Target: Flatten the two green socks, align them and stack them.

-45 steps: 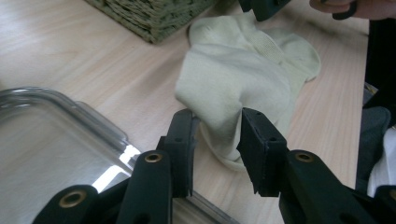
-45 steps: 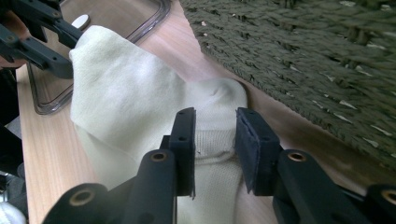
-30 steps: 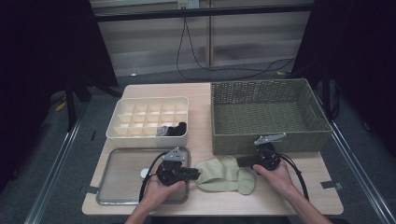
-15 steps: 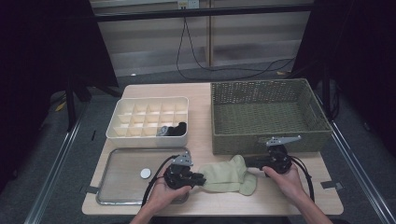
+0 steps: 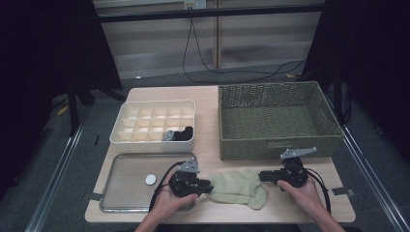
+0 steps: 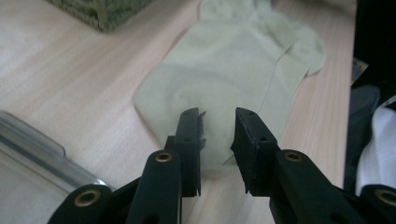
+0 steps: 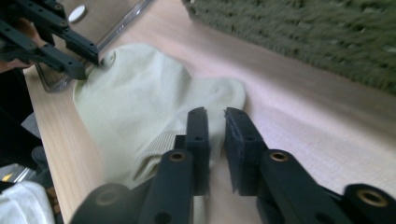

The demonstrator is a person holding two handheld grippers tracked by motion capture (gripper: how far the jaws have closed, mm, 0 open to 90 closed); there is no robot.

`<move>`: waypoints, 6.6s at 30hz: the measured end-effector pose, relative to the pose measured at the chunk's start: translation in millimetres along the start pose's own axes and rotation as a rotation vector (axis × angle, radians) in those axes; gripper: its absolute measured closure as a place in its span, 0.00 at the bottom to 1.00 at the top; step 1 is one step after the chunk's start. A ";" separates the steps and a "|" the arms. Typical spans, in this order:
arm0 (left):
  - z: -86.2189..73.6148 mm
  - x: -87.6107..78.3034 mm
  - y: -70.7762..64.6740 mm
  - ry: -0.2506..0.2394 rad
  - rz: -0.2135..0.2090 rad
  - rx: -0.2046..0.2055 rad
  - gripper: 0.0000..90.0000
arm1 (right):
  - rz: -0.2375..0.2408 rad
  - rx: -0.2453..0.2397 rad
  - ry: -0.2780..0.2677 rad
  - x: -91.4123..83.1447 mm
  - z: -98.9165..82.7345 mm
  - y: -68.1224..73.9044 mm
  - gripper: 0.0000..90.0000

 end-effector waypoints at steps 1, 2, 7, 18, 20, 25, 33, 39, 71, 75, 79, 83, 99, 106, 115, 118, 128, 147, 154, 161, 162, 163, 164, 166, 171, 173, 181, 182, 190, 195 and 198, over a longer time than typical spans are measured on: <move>2.3 0.3 -0.6 -0.007 -0.002 -0.001 0.79 | -0.008 -0.004 0.000 -0.2 1.0 -1.5 0.85; 5.5 1.8 -1.7 -0.016 -0.007 0.000 0.79 | -0.011 -0.002 0.000 0.1 1.7 -2.2 0.84; 19.9 19.0 -18.0 -0.005 -0.035 0.038 0.78 | -0.034 -0.003 0.003 7.6 9.5 -7.4 0.82; 44.1 67.6 -46.6 0.063 -0.131 0.093 0.88 | -0.022 -0.004 0.021 25.9 30.0 -16.6 0.79; 40.7 72.5 -46.6 0.095 -0.125 0.118 0.88 | -0.027 -0.009 0.027 28.4 28.5 -16.7 0.79; 35.4 80.0 -40.9 0.105 -0.105 0.094 0.88 | -0.030 -0.015 0.038 31.2 26.0 -14.9 0.77; 34.0 82.3 -41.5 0.094 -0.098 0.081 0.90 | -0.047 -0.017 0.065 32.9 17.3 -14.7 0.75; 33.0 82.6 -40.8 0.081 -0.106 0.078 0.90 | -0.016 -0.006 0.077 37.7 16.8 -12.0 0.93; 29.8 80.1 -44.6 0.100 -0.159 0.131 0.90 | 0.062 -0.011 -0.130 3.8 43.8 -7.1 1.00; 28.8 82.3 -45.4 0.096 -0.157 0.122 0.91 | 0.056 -0.012 -0.156 -2.1 48.8 -10.3 1.00; 28.9 82.3 -44.6 0.099 -0.150 0.109 0.91 | 0.042 -0.010 -0.189 -9.0 52.1 -14.8 1.00; 29.0 82.3 -44.3 0.102 -0.153 0.114 0.91 | 0.032 -0.008 -0.206 -12.7 52.9 -16.9 1.00; 29.6 83.7 -42.8 0.088 -0.154 0.085 0.91 | 0.110 -0.077 -0.183 -15.9 34.6 17.8 1.00; 29.6 84.1 -42.5 0.082 -0.139 0.075 0.90 | 0.144 -0.091 -0.143 -10.2 23.4 35.0 1.00; 29.7 83.8 -42.1 0.070 -0.142 0.070 0.88 | 0.170 -0.094 -0.074 -3.0 4.0 48.2 1.00; 29.9 81.4 -40.9 0.076 -0.128 0.063 0.85 | 0.185 -0.105 -0.043 -1.0 -4.1 53.0 1.00; 30.0 67.5 -35.5 0.048 -0.099 0.069 0.80 | 0.158 -0.131 0.059 13.5 -18.0 52.6 1.00; 31.2 55.3 -19.3 0.029 -0.068 0.044 0.83 | 0.114 -0.120 -0.037 -4.3 -1.6 44.5 0.78; 28.9 55.4 -16.5 0.046 -0.058 0.045 0.88 | 0.074 -0.088 -0.050 -0.1 11.7 28.4 0.74; 25.2 57.1 -14.3 0.080 -0.051 0.054 0.88 | 0.080 -0.093 -0.023 3.0 8.6 32.8 0.78; 24.6 58.9 -15.4 0.081 -0.050 0.056 0.88 | 0.085 -0.089 -0.020 1.6 5.4 34.0 0.78; 24.4 60.3 -16.4 0.076 -0.055 0.063 0.88 | 0.083 -0.089 -0.022 -0.1 4.6 34.8 0.78; 24.3 60.3 -17.6 0.085 -0.049 0.065 0.88 | 0.077 -0.089 -0.030 -1.9 5.5 34.7 0.78; 23.9 61.5 -19.4 0.085 -0.053 0.077 0.90 | 0.072 -0.086 -0.048 -4.5 9.6 32.5 0.78; 22.2 62.7 -23.9 0.085 -0.073 0.093 0.92 | 0.058 -0.075 -0.063 -6.0 16.7 27.2 0.78; 20.6 61.4 -25.5 0.093 -0.073 0.092 0.93 | 0.051 -0.072 -0.054 -4.6 18.1 25.5 0.78; 16.0 56.1 -26.4 0.110 -0.087 0.101 0.93 | 0.037 -0.070 -0.018 18.2 33.1 16.5 0.76; 16.0 55.8 -25.9 0.114 -0.091 0.103 0.93 | 0.040 -0.071 -0.015 21.4 34.4 16.2 0.75; 16.6 55.7 -26.1 0.111 -0.093 0.099 0.89 | 0.011 -0.070 0.034 44.3 33.2 7.1 0.68; 19.8 54.4 -21.1 0.096 -0.065 0.075 0.89 | -0.009 -0.061 0.061 49.3 28.7 2.9 0.67; 22.6 54.3 -18.9 0.082 -0.070 0.068 0.89 | -0.009 -0.058 0.077 52.4 26.0 3.5 0.71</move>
Point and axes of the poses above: each handheld gripper's, and its own axes: x roughly forward along the jaws, z roughly out of its top, y roughly to its left, the point moved 4 cm from there along x, roughly forward along the jaws, and after that the axes turned 5 degrees about -x, right-handed, at the moved point
